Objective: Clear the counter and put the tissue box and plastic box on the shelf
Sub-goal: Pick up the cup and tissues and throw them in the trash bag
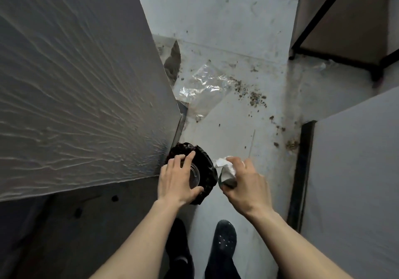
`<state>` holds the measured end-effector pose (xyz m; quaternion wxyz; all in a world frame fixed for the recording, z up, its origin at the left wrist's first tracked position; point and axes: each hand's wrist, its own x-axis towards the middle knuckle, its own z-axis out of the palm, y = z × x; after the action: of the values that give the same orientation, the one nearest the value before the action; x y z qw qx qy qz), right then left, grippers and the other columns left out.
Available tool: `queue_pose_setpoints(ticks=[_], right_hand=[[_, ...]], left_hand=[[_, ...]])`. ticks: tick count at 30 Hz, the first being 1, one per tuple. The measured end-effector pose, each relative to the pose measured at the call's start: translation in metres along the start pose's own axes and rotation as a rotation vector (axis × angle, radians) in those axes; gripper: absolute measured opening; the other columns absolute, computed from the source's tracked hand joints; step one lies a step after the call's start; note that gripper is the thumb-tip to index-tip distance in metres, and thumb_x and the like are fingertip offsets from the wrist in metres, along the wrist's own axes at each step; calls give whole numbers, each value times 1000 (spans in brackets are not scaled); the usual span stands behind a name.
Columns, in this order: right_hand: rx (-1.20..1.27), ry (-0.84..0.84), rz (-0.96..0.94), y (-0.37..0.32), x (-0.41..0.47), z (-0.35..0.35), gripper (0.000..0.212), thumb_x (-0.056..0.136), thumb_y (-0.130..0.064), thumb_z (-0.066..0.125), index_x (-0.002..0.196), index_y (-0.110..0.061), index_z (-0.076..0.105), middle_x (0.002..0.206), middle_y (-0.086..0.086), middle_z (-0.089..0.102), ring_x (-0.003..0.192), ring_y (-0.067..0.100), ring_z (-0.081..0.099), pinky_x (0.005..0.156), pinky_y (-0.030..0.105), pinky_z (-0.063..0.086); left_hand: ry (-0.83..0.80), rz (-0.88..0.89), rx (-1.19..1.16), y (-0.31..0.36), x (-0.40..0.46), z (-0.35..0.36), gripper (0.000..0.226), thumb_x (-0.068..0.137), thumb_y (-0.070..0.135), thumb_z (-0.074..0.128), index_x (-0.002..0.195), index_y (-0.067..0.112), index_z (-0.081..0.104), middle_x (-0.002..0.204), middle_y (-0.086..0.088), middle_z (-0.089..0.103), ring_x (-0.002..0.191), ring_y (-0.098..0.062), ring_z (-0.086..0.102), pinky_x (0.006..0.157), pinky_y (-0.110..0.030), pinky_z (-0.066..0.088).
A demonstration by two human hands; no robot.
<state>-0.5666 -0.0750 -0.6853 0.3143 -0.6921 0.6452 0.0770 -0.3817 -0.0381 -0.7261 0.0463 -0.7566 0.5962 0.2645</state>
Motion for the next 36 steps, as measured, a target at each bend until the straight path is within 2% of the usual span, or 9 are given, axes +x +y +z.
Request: queue_pose_setpoints(ticks=[3,6,8,11,14,16,23,29,36], right_hand=[[-15,-53,-30,0,7,18,64,84,-34,71,142,-38,46,126,3,55,97,39,68,73,41,51],[-12,-84,-52,-10,10,31,62,83,-31,69,141,-37,47,123,3,55,94,37,67,66,36,43],[-8,-93,-73,-22,13,38,61,84,-31,68,141,-38,46,124,2,54,95,36,67,66,36,43],[2,-169,-81,-38,20,47,75,87,-34,68,153,-39,33,136,5,51,108,36,64,80,41,53],[4,-312,-87,-51,23,46,99,86,-45,74,162,-41,11,152,5,40,123,36,59,92,43,52],[-31,-334,-95,-55,22,43,101,86,-52,73,163,-40,9,160,4,34,129,36,57,95,44,52],[-95,-237,-109,-55,0,-14,79,93,-54,60,160,-33,23,148,5,47,132,33,52,99,45,51],[-97,-141,-127,-62,-35,-92,76,96,-54,56,161,-32,21,161,6,37,147,31,40,108,46,46],[-162,-9,-190,-71,-95,-192,80,97,-60,48,163,-34,12,172,9,17,160,32,12,125,53,23]], left_hand=[[6,-43,11,-11,0,12,108,66,64,71,155,32,20,149,-2,40,138,-23,37,116,-38,28],[19,-74,-5,-25,-6,11,105,70,62,70,156,31,19,146,1,41,136,-22,39,115,-37,30],[26,-93,-8,-36,-9,4,103,71,60,70,156,31,20,144,2,43,134,-22,41,113,-36,32],[38,-112,2,-53,-8,-7,98,75,58,69,156,30,21,141,0,45,131,-23,45,108,-37,37],[36,-131,-13,-63,-8,-17,95,77,57,67,156,30,22,141,-1,46,129,-25,47,105,-39,41],[27,-127,-21,-64,-10,-24,94,78,57,66,156,30,21,141,-1,45,129,-24,47,105,-38,42],[39,-48,-21,-33,-26,-65,93,77,63,60,155,30,23,145,1,44,133,-23,44,109,-37,38],[97,10,-36,7,-56,-134,93,79,65,58,156,31,19,155,2,36,143,-21,35,115,-38,32],[198,63,-35,56,-111,-235,97,76,71,56,156,36,13,161,3,27,149,-19,26,121,-38,23]])
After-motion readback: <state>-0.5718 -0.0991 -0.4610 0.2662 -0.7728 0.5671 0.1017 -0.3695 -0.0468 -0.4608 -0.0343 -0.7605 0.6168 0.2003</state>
